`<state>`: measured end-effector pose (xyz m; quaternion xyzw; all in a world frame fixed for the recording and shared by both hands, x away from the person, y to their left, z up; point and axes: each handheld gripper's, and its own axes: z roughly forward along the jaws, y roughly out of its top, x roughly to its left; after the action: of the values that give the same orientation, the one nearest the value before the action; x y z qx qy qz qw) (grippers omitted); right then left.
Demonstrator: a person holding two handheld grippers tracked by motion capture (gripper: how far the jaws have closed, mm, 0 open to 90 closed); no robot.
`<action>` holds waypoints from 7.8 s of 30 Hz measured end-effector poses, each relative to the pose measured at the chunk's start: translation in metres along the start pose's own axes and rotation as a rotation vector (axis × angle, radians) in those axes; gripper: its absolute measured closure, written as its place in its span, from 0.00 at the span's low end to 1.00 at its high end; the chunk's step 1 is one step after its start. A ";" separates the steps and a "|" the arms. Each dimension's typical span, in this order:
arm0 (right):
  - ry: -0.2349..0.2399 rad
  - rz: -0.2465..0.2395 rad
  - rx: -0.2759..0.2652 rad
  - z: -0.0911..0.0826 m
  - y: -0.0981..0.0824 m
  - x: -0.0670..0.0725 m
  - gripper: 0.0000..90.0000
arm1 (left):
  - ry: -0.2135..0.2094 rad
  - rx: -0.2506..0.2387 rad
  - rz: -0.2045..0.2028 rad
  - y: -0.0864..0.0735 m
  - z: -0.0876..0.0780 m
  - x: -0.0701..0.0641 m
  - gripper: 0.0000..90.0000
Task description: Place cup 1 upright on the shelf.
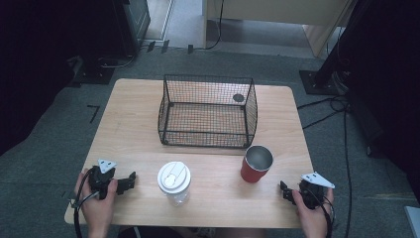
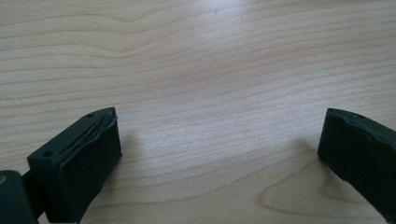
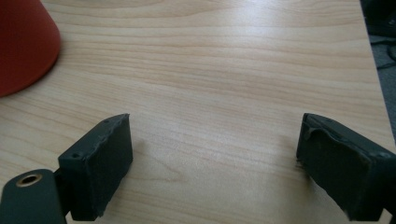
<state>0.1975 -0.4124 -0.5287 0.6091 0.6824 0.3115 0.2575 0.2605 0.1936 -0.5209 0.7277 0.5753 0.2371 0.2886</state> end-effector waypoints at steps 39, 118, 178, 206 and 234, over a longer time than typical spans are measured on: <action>0.136 -0.081 -0.200 -0.044 0.032 0.092 0.00 | 0.000 0.000 0.002 0.000 0.000 0.000 0.00; 0.073 -0.184 -0.372 -0.043 0.119 0.192 0.08 | 0.000 -0.003 -0.003 0.000 0.000 0.000 0.00; 0.043 -0.044 -0.802 0.052 0.237 0.211 0.07 | -0.006 0.001 0.009 0.001 0.001 -0.001 0.00; -0.031 0.016 -0.572 0.144 0.249 0.196 0.07 | -0.007 0.002 0.009 0.001 0.001 -0.001 0.00; 0.007 0.017 -0.436 0.155 0.248 0.195 0.00 | -0.007 0.003 0.010 0.001 0.001 -0.001 0.00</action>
<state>0.4527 -0.1864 -0.4449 0.5437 0.5944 0.4561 0.3783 0.2613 0.1926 -0.5207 0.7318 0.5710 0.2352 0.2881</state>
